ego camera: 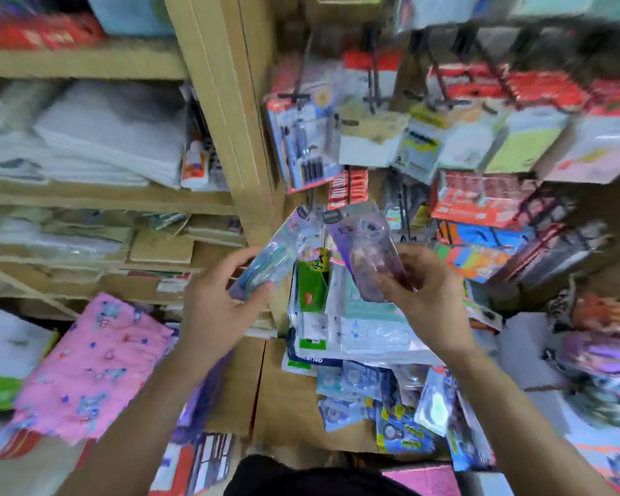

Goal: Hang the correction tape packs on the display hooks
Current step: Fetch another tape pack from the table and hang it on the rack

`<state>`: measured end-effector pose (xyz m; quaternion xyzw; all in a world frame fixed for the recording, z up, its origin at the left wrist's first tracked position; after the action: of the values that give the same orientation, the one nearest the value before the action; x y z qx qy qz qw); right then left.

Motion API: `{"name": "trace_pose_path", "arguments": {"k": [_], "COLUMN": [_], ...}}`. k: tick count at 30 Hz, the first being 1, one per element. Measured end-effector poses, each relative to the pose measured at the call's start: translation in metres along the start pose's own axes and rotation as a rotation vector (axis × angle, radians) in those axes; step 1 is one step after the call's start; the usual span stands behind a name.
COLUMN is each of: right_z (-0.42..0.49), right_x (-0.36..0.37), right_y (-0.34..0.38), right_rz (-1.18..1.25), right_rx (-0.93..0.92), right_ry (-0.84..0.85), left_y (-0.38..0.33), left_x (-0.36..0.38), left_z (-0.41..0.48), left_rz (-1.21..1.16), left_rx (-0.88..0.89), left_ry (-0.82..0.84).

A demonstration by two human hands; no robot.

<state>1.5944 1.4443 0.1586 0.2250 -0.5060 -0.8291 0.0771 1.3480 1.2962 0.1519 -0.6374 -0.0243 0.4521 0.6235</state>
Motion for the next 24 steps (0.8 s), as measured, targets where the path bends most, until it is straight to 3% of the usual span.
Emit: {"name": "trace_pose_path", "arguments": {"k": [12, 24], "right_z": [0.092, 0.178], "right_x": [-0.074, -0.118], "right_y": [0.129, 0.224], "right_rz": [0.005, -0.022], "right_rx": [-0.463, -0.637], "right_ry": [-0.213, -0.209], "left_y": [-0.154, -0.262], "left_x": [-0.066, -0.145], "left_z": [0.073, 0.119], "left_rz": [-0.101, -0.126], "left_rx": [0.391, 0.553], "left_ry": [-0.281, -0.479]}}
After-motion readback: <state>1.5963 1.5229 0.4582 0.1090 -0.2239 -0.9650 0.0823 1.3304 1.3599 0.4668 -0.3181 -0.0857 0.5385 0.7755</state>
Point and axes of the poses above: each hand's wrist, its own z-axis towards the middle knuckle, its own x-axis out of the palm, y = z × x, the point moved 6 cm from there along z, towards the middle knuckle, and after that the axes turned 10 degrees about -x, right-handed, at the moved point
